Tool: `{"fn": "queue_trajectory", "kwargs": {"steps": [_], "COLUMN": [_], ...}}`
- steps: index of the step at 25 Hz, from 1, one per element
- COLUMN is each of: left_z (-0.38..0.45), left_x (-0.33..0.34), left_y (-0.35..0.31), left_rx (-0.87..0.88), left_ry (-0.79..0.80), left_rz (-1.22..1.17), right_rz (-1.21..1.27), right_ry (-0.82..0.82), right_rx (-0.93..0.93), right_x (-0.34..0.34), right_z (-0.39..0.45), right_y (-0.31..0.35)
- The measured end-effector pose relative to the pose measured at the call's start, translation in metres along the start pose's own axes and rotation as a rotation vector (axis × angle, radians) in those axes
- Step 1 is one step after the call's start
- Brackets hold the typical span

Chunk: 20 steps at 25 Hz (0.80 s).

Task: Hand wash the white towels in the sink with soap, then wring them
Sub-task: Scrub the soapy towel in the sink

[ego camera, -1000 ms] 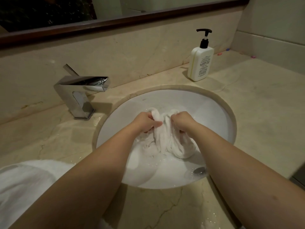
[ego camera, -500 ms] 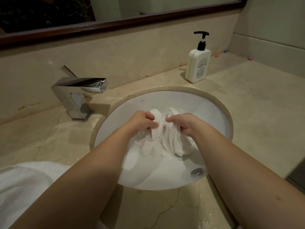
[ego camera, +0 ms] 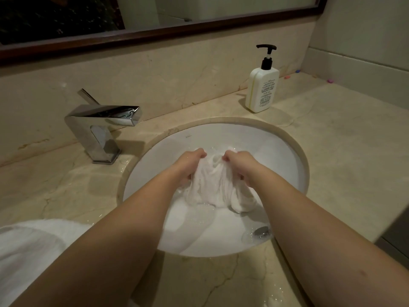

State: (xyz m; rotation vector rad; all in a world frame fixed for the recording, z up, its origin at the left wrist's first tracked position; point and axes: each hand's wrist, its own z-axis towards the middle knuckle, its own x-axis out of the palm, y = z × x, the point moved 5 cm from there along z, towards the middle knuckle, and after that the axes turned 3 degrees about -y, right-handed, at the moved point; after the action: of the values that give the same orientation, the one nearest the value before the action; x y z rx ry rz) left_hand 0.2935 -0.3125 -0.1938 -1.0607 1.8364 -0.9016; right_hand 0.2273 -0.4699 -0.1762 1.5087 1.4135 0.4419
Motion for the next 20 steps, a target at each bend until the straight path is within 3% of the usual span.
{"fn": "queue_trajectory", "kwargs": {"steps": [2,4,7,9,11,13,16,18,20], "left_z": [-0.001,-0.002,-0.011,-0.026,-0.047,-0.057,-0.06,-0.061,-0.059], "left_x": [-0.005,-0.013,-0.024,-0.026,-0.022,-0.018,-0.009,-0.005,0.0], "left_y": [0.002,-0.002,-0.026,-0.045,-0.065,-0.078,-0.082,-0.08,-0.075], "left_rx": [-0.065,-0.029,0.21,0.411,0.542,0.563,0.611,0.655,0.594], "left_ry": [0.054,-0.058,-0.319,-0.404,-0.364,-0.249,-0.168,-0.232,-0.267], "left_rz": [0.013,0.075,0.044,-0.016,-0.193,-0.366,-0.283,-0.178,-0.252], "right_rz": [0.245,0.349,0.427,0.433,0.472,0.521,0.685,0.74,0.737], "right_ry": [-0.062,-0.105,-0.174,-0.303,-0.39,-0.366,-0.271,-0.223,-0.165], "right_rx": [-0.042,-0.11,-0.255,-0.431,-0.614,-0.715,-0.627,-0.521,-0.471], "right_x": [-0.004,-0.008,-0.018,-0.024,-0.026,-0.022,-0.019,-0.016,-0.009], "right_z": [0.0,-0.006,-0.021,-0.033,-0.048,-0.059,-0.061,-0.055,-0.053], "right_y": [0.008,0.017,0.03,0.04,0.052,0.063,0.069,0.067,0.065]}}
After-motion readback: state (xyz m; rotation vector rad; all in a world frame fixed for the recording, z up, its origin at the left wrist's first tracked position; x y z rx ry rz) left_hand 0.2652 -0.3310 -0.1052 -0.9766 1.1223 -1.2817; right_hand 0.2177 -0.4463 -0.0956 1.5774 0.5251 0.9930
